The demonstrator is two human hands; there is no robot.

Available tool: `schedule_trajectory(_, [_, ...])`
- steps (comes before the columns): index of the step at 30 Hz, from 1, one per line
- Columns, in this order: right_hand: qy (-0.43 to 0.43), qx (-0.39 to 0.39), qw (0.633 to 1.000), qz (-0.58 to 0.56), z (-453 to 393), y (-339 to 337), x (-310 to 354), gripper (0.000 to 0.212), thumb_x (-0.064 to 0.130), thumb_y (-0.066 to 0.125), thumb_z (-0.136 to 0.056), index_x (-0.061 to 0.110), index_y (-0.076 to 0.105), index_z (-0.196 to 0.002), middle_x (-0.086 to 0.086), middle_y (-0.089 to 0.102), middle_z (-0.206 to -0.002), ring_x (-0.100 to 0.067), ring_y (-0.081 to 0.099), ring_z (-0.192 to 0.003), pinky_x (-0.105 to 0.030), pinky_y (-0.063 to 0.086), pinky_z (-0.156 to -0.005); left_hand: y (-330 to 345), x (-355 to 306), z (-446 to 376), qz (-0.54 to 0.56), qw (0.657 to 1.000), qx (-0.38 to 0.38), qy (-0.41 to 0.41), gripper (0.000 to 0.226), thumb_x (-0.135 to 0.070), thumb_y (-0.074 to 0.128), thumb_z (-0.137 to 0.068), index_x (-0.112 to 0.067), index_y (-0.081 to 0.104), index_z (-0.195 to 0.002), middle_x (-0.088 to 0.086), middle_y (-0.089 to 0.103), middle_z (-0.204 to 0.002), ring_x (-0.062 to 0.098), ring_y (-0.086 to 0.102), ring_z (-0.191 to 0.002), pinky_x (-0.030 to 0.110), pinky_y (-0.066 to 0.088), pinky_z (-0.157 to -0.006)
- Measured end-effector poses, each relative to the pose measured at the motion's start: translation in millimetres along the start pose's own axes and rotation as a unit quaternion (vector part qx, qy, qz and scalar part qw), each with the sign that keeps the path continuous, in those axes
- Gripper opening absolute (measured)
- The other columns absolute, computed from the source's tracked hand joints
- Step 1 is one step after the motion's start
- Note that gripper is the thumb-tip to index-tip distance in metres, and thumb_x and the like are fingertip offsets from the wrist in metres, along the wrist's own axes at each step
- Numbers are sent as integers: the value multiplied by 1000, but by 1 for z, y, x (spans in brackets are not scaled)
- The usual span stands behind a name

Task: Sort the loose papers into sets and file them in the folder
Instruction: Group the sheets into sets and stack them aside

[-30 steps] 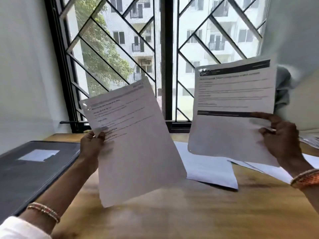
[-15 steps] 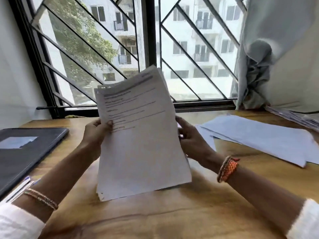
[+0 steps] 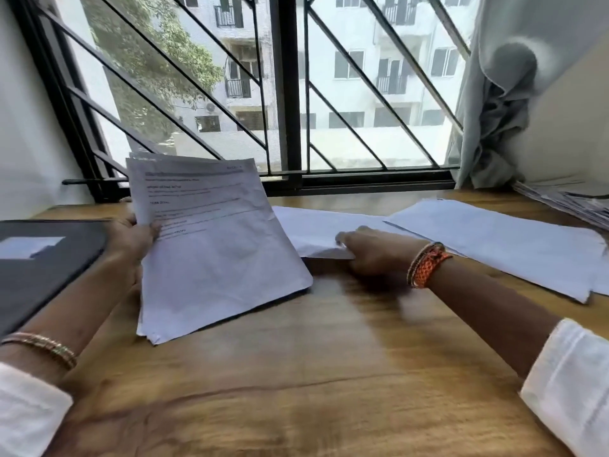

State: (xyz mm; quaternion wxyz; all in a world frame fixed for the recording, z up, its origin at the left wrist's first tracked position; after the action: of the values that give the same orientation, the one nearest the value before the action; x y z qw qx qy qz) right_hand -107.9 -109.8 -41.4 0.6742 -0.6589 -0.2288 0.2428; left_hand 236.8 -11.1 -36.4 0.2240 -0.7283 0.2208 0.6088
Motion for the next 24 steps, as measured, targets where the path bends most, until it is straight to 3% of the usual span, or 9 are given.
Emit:
schedule_trajectory(2, [-2, -23, 999, 25, -3, -4, 2, 37, 5, 48, -88, 12, 49, -125, -15, 49, -123, -34, 53, -112, -40, 45, -93, 1, -4, 2, 0, 1000, -14, 11, 34, -4, 56, -94, 3, 53, -127, 12, 57, -112, 10, 49, -64, 15, 49, -46])
schedule_trajectory(4, [-18, -20, 999, 19, -2, -14, 6, 26, 0, 50, -85, 12, 55, -107, -12, 55, -112, -30, 56, -99, -33, 47, -79, -3, -10, 7, -9, 998, -50, 36, 34, -7, 56, -95, 2, 54, -127, 11, 58, -112, 15, 54, -71, 18, 49, -58])
schedule_trajectory(6, [-30, 51, 992, -115, 12, -33, -3, 27, -5, 57, -78, 16, 57, -97, -2, 60, -91, -19, 58, -82, -26, 46, -63, -14, -17, 11, -16, 992, -103, 66, 34, -9, 56, -95, 3, 55, -127, 8, 58, -110, 17, 53, -90, 23, 42, -74])
schedule_trajectory(9, [-90, 133, 896, -415, 61, -79, -18, 29, -4, 67, -66, 9, 65, -93, -2, 69, -82, -10, 66, -73, -22, 54, -61, -31, -28, 13, -11, 982, -166, 92, 34, -11, 57, -94, 3, 56, -124, 16, 61, -121, 17, 51, -95, 27, 38, -78])
schedule_trajectory(13, [-170, -27, 772, -612, 83, -126, -52, 40, -2, 87, -46, 15, 78, -81, -11, 73, -78, -20, 70, -65, -30, 58, -56, -32, -34, 17, -25, 975, -176, 135, 29, -8, 55, -94, 5, 59, -120, 25, 62, -118, 34, 60, -105, 29, 35, -76])
schedule_trajectory(15, [-145, -83, 736, -656, 67, -122, -69, 28, 7, 84, -56, 17, 78, -82, -9, 72, -76, -19, 69, -62, -30, 57, -55, -23, -38, 18, -27, 975, -156, 156, 25, -5, 55, -93, 5, 61, -116, 25, 64, -112, 37, 60, -104, 31, 36, -77])
schedule_trajectory(16, [-126, -91, 728, -667, 55, -112, -71, 28, 10, 85, -56, 16, 78, -82, -8, 72, -76, -19, 69, -61, -29, 56, -54, -16, -38, 20, -33, 976, -141, 163, 24, -4, 55, -93, 4, 61, -114, 23, 65, -108, 36, 61, -101, 31, 36, -77])
schedule_trajectory(19, [-85, -88, 731, -671, 16, -78, -67, 58, 20, 96, -38, 10, 75, -91, -12, 71, -88, -21, 69, -70, -31, 58, -62, 4, -43, 28, -31, 978, -86, 187, 21, -3, 55, -92, 0, 63, -111, 8, 63, -95, 27, 60, -90, 34, 42, -74])
schedule_trajectory(24, [-31, -78, 729, -679, -7, -32, -50, 40, -9, 74, -69, 3, 66, -106, -16, 71, -98, -23, 68, -78, -32, 58, -68, 20, -37, 33, 1, 983, -29, 180, 16, -7, 57, -93, -22, 63, -93, 7, 68, -87, 32, 65, -87, 49, 52, -79])
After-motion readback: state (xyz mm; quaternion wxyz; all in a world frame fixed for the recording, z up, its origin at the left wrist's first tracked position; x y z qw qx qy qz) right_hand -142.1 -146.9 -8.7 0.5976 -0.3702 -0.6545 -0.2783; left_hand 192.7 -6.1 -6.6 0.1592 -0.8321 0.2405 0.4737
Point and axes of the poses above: each hand's wrist, its own z-axis away from the middle knuckle, its own y-axis out of the palm, x = y × z, the point moved 8 cm from there along -z, towards the middle knuckle
